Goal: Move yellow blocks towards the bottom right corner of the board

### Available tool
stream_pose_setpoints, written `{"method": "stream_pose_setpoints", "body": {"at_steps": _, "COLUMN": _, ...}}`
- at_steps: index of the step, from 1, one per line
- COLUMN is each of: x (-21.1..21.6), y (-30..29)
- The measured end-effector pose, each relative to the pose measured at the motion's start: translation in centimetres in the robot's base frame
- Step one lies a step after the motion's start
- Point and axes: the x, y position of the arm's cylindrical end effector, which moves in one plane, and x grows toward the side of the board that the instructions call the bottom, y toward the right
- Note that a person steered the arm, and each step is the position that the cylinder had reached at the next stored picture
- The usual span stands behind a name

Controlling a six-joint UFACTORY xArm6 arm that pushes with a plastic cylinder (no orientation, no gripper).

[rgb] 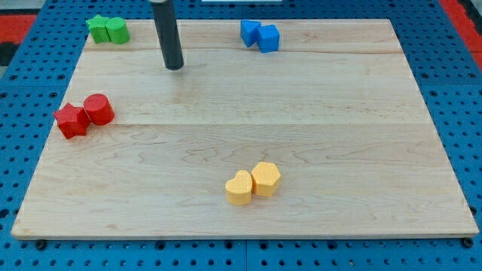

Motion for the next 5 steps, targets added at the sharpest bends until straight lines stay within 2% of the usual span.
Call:
{"method": "stream_pose_setpoints", "body": {"at_steps": 3, "x": 16.9, "y": 4.7}}
{"method": "stream_pose_setpoints", "body": {"at_steps": 5, "x": 26.4, "y": 6.1}}
